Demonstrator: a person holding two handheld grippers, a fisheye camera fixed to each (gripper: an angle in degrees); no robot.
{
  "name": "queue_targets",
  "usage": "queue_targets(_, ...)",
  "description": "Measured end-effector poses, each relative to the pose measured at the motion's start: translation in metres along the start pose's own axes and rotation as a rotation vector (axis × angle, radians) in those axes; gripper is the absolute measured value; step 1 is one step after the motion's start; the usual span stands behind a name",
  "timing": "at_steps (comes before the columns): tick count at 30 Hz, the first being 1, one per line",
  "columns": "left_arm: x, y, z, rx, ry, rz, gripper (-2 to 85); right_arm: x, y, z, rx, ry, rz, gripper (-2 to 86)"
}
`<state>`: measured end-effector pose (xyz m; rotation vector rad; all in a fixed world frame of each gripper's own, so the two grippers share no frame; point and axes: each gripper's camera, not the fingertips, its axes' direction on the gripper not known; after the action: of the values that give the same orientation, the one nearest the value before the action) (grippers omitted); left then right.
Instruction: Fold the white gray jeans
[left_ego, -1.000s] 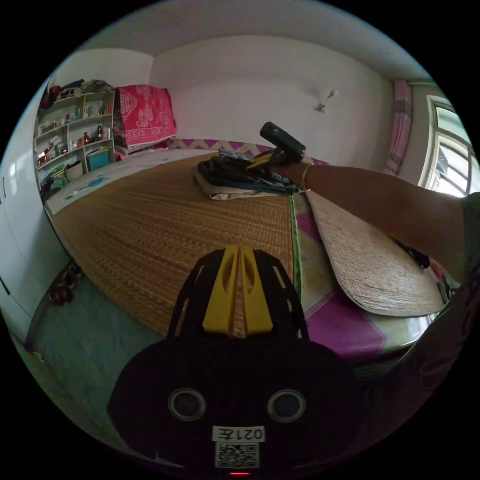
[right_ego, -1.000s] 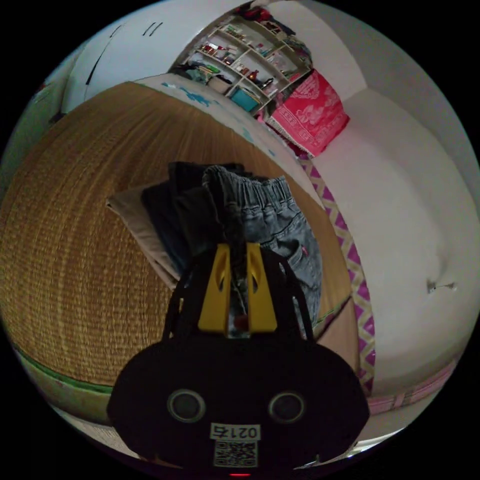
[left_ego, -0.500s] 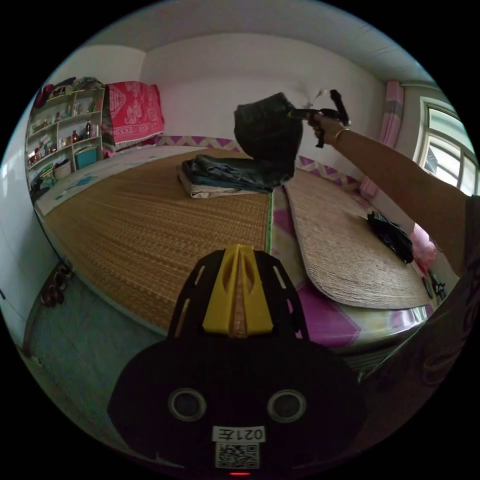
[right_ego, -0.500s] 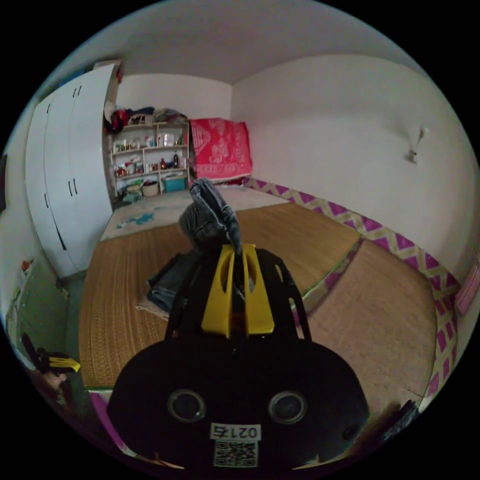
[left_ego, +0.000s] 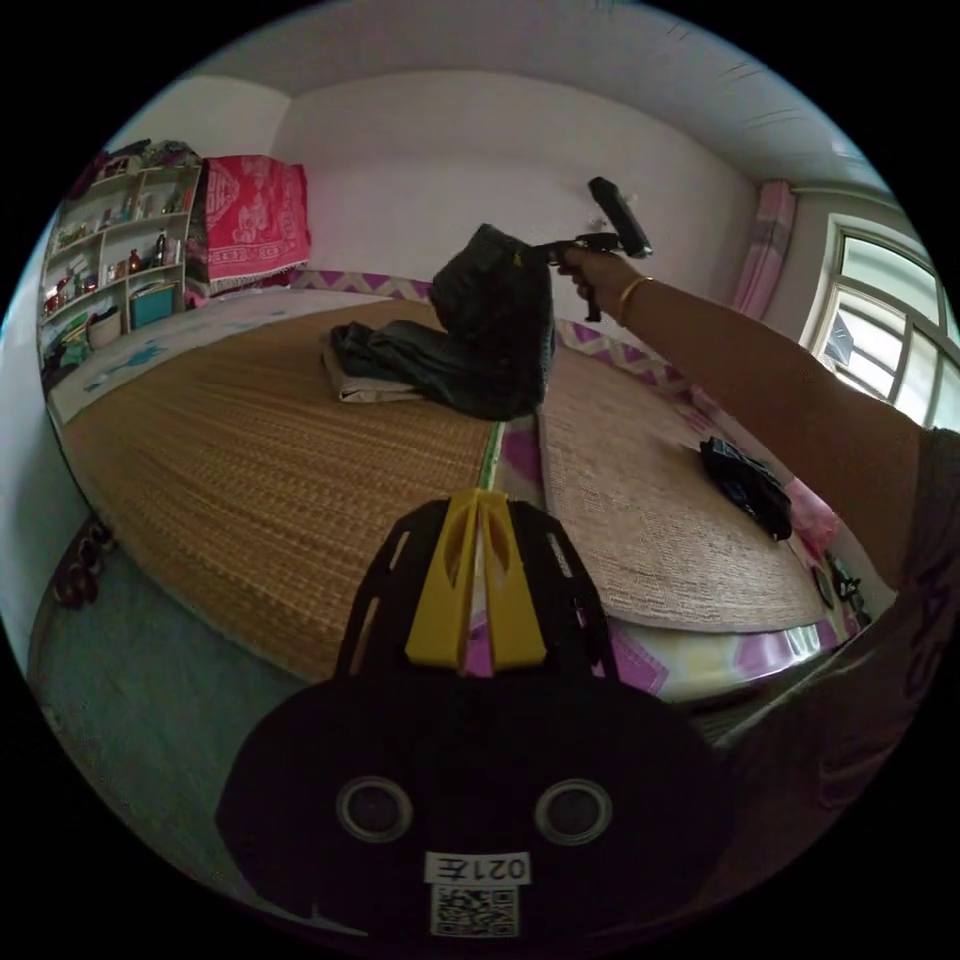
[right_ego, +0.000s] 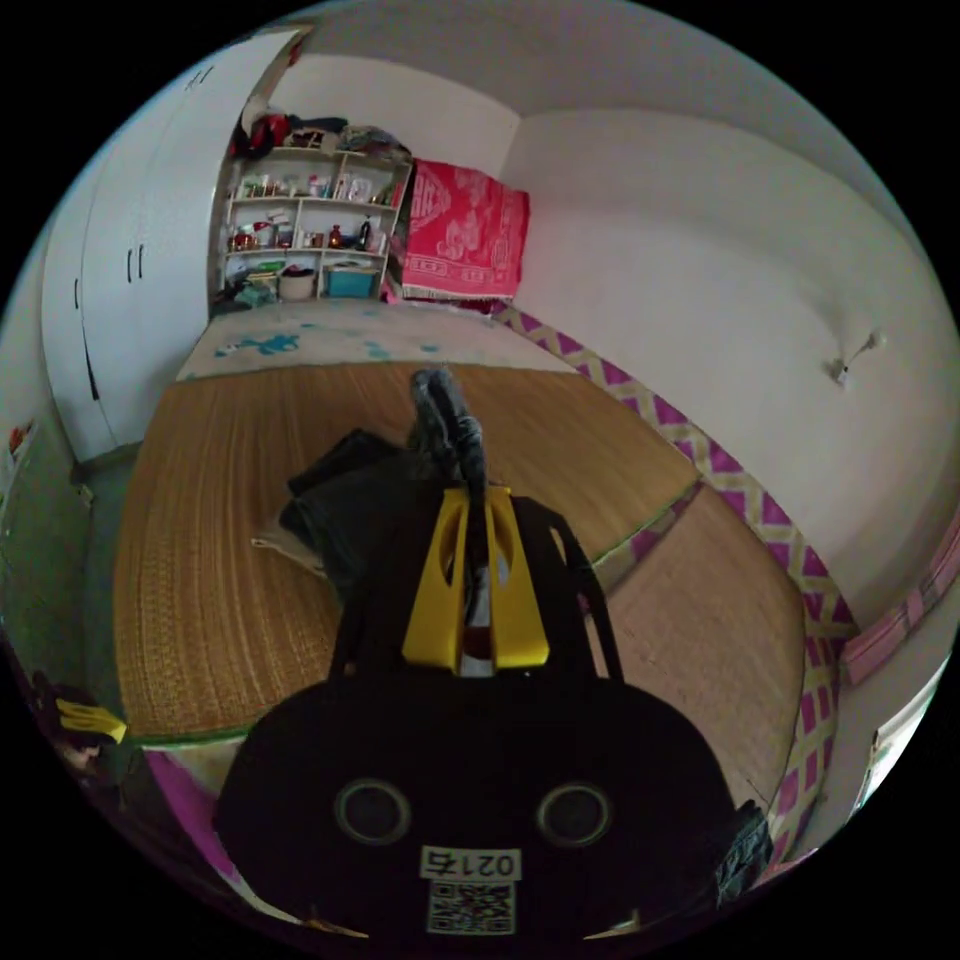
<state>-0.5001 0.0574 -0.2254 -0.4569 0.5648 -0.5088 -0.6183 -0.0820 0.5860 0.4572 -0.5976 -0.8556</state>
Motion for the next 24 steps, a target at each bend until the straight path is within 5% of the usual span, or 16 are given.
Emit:
queue_targets(5,-0.045,0.009,-0.011,-0.005,-0.016,-0.011,-1.0,-0.128,-0.007,0.029,0.110,0.155,-0.230,0.3)
queue_targets(8,-0.064,0.008,-0.010,0.000,0.011,-0.030,-1.0,-0.200,0.015,0.107,-0.119,0.058,-0.376,1.4)
queue_targets(15,-0.100,0.014,-0.010,-0.017,0.054,-0.086,-1.0,-0.230,0.043,0.137,-0.099,0.006,-0.337,6.4)
queue_targets(24,-0.122,0.010,-0.008,-0.022,0.095,-0.114,-1.0,-0.292,0.061,0.147,-0.134,0.241,-0.519,16.0)
